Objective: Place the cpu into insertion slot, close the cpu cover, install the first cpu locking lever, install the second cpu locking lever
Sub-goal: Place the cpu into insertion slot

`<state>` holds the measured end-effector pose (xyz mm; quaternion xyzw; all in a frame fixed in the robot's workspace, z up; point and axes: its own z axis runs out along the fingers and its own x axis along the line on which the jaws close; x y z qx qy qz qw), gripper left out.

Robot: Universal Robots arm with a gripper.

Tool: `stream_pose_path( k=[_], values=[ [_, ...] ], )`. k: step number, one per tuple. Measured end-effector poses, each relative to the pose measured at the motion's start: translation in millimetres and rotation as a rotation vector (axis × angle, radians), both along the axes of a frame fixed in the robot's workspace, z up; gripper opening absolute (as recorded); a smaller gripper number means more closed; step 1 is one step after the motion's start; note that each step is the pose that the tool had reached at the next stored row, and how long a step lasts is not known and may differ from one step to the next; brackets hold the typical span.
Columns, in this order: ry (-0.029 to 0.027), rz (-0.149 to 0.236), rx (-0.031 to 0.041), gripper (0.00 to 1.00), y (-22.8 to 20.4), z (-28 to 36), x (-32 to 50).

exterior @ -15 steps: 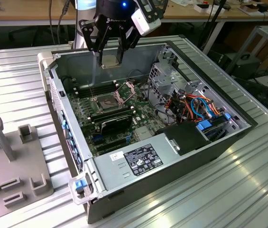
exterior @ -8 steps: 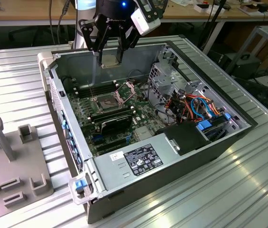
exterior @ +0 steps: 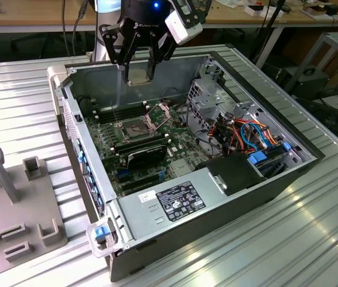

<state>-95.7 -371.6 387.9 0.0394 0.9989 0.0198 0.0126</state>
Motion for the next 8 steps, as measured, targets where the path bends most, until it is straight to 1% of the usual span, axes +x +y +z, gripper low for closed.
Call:
stream_pose_path(
  k=[2, 5, 8],
  values=[
    [0.0000, -0.013, -0.0003, 0.54, 0.4, 0.0, 0.6],
    [-0.0001, -0.056, -0.0001, 0.54, 0.4, -0.2, 0.8],
    [0.0000, -0.122, -0.0002, 0.54, 0.6, -0.4, 1.3]
  ],
)
